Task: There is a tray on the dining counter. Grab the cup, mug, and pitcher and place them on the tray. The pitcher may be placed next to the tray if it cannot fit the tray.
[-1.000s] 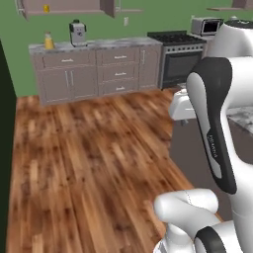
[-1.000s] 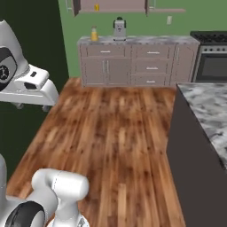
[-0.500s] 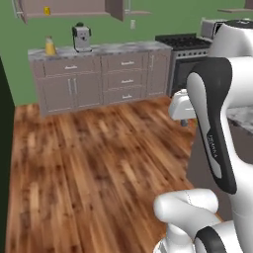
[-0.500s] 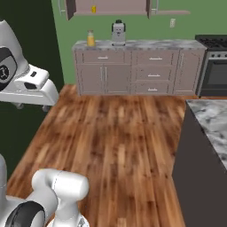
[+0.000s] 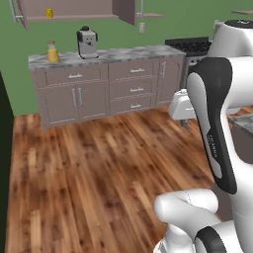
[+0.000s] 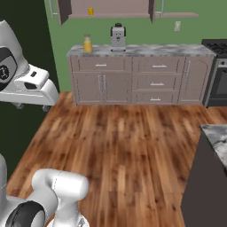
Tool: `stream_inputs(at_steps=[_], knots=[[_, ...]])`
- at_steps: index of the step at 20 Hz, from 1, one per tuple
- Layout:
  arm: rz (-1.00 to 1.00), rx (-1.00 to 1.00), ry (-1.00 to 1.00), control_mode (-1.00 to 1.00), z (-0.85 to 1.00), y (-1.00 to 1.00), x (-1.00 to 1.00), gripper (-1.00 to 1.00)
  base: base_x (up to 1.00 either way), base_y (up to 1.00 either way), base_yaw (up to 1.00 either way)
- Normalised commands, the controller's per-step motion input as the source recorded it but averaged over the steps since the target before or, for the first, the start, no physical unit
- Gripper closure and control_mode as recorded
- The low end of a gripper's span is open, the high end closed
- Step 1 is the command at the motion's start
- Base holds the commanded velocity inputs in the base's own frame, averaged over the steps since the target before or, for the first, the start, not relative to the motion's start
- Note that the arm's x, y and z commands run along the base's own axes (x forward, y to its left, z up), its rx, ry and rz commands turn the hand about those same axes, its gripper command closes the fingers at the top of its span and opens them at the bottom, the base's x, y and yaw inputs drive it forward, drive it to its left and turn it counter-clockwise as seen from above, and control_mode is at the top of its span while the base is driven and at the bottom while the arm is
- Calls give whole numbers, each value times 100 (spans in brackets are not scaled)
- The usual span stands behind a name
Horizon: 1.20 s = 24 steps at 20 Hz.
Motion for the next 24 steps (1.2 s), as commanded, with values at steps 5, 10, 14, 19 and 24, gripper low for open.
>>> stream_inputs(at_steps=[5,10,14,19,24], knots=[[0,0,0,100,0,0,0,-100,100,1,0],[0,0,0,100,0,0,0,-100,100,7,0],[0,0,0,100,0,0,0,-100,100,2,4],[0,0,0,100,0,0,0,-100,100,5,10],[0,0,0,100,0,0,0,-100,100,1,5]])
